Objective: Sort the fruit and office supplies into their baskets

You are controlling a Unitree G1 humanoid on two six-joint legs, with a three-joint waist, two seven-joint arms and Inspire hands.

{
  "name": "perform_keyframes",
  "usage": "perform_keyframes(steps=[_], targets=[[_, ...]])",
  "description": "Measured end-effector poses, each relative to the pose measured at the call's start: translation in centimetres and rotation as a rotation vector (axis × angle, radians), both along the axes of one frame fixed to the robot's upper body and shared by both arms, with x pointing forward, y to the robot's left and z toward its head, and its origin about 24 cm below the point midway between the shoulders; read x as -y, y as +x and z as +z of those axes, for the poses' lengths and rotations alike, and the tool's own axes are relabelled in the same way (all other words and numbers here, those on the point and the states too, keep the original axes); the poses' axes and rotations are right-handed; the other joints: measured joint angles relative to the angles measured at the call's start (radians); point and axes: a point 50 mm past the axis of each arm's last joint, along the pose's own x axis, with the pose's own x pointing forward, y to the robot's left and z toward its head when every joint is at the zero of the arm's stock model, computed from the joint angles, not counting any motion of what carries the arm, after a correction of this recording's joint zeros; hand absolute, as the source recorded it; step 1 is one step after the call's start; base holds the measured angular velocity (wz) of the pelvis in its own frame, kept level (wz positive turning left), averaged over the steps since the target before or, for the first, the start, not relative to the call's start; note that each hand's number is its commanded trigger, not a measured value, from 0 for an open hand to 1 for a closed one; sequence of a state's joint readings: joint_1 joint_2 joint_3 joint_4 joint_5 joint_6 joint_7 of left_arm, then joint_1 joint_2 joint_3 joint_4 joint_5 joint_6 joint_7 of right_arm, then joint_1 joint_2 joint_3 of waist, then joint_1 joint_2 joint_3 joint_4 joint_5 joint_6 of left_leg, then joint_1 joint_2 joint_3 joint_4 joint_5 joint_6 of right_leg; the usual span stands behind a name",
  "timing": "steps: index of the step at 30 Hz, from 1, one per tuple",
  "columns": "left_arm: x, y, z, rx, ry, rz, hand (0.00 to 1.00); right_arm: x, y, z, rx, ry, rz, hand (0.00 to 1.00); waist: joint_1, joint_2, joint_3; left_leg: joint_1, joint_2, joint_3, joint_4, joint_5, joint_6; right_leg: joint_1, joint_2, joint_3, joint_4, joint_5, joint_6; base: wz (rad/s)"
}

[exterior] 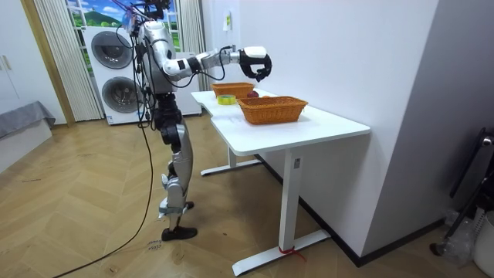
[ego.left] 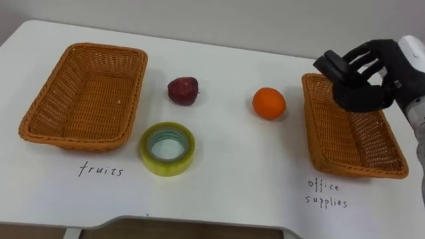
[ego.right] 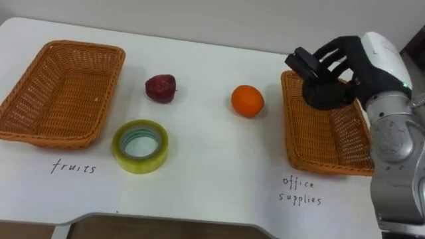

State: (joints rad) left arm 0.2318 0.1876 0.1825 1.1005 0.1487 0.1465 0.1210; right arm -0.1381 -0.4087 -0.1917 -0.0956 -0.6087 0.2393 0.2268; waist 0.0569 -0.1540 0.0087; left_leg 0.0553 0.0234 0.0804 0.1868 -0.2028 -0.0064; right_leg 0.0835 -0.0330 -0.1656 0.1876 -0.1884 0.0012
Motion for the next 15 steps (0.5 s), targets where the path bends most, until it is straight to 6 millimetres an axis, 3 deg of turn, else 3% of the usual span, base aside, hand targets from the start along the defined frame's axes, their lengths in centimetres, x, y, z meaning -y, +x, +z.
perform_keyframes(steps=[9,15], targets=[[-0.1,-0.1,0.0,-0.005,0.005,0.001,0.0,1.2,0.1,-2.4,-0.074,0.105,-0.039,1.0,0.002,0.01,-0.0015,0.001,0.0,0.001,0.002,0.0,0.0,0.004,-0.001,0.0,0.0,0.0,0.0,0.0],[-0.1,-0.5,0.0,-0.019,0.007,-0.003,0.0,1.4,0.1,-2.8,-0.084,0.109,-0.055,1.0,-0.003,0.035,-0.0063,0.0,0.0,0.002,0.002,0.0,0.0,0.003,0.0,0.0,0.0,0.0,0.0,0.0]])
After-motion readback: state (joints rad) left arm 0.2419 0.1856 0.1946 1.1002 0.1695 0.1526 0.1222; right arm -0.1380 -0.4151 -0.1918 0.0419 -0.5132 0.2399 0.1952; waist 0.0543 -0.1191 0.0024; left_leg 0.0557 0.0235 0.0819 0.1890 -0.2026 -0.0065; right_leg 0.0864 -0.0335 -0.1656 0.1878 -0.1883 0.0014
